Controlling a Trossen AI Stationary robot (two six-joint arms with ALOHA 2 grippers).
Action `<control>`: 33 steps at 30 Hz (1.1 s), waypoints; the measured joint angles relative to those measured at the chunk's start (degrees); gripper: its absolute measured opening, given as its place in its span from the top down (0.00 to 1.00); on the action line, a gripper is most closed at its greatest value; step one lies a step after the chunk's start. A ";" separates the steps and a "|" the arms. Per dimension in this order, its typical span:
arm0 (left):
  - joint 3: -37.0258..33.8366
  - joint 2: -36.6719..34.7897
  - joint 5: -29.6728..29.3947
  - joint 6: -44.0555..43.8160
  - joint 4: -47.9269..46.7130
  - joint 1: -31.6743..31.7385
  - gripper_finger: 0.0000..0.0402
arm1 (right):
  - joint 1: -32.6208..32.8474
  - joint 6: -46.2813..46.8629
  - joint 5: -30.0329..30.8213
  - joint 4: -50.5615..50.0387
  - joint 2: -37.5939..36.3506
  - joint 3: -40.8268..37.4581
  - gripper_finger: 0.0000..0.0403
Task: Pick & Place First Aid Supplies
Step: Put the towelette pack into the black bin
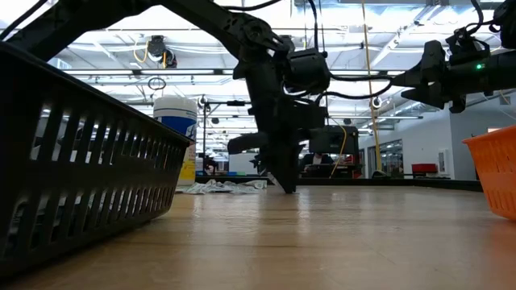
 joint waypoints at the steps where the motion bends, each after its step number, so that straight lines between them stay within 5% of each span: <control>1: -0.08 -0.51 -0.12 -0.37 -0.72 0.01 0.99 | -0.01 -0.01 0.00 0.00 0.00 0.00 0.33; 16: 0.00 -14.65 -2.19 -16.49 -10.11 0.68 0.99 | 0.00 0.00 -0.01 -0.01 0.02 0.02 0.33; 25: -0.02 -16.57 -2.14 -38.32 -21.43 1.01 0.99 | -0.01 0.00 -0.02 -0.01 0.02 0.00 0.34; 33: -0.02 -16.57 -0.85 -46.48 -26.87 0.50 1.00 | -0.01 0.00 0.00 0.03 0.02 0.02 0.34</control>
